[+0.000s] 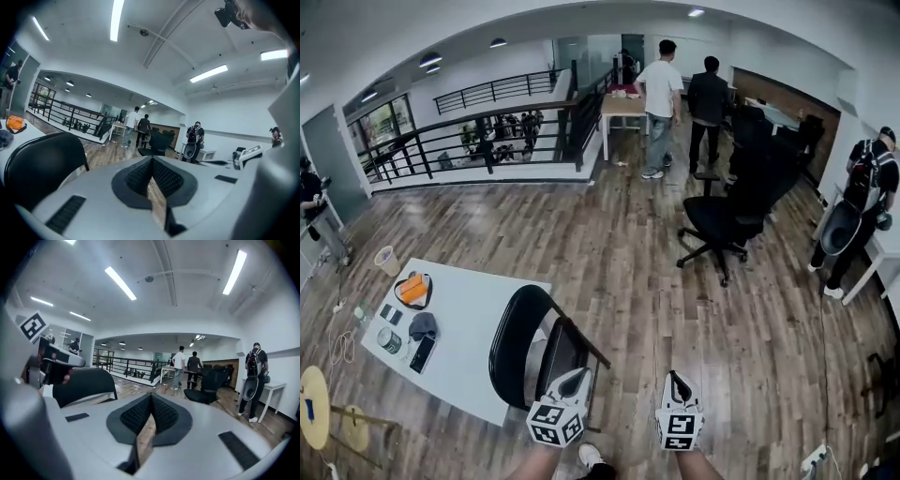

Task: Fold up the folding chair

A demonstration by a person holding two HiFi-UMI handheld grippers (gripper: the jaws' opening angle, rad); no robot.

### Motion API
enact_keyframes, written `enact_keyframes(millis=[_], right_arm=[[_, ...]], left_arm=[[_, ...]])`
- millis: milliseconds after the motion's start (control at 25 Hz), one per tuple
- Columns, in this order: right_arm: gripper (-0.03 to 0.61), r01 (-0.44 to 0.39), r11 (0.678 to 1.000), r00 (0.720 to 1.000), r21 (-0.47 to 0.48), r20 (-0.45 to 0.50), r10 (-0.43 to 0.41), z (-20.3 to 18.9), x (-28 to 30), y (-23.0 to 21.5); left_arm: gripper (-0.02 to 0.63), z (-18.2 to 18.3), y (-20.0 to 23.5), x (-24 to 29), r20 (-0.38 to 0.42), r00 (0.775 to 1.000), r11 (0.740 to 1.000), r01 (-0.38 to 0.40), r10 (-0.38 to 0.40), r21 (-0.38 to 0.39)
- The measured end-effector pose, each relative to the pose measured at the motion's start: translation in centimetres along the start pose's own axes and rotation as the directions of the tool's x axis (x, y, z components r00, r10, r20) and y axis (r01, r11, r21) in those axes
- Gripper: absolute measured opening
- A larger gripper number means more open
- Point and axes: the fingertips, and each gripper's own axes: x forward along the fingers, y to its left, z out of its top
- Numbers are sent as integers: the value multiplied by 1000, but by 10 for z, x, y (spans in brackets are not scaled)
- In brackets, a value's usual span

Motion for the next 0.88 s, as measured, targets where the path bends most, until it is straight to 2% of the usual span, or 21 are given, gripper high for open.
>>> enact_keyframes(millis=[200,360,600,760,880], right_arm=[[14,28,999,998,45,49,-30,0,-73,-54],[14,26,998,995,49,98,-31,-7,-131,-81],[14,-16,1000,985,26,171,11,-15,-206,-95],[14,-41,999,983,2,179,40,-24,-247,-94],[14,-41,999,983,3,177,40,-33,-270,-95]], left_arm=[[5,-19,-93,-6,-3,999,995,34,-34,96],[5,-44,-152,-19,-16,999,993,39,-38,112],[5,-68,-218,-43,12,999,985,30,-33,169],[5,-80,-249,-67,18,1000,987,12,-15,158],[5,-91,-269,-79,5,1000,983,21,-22,183]])
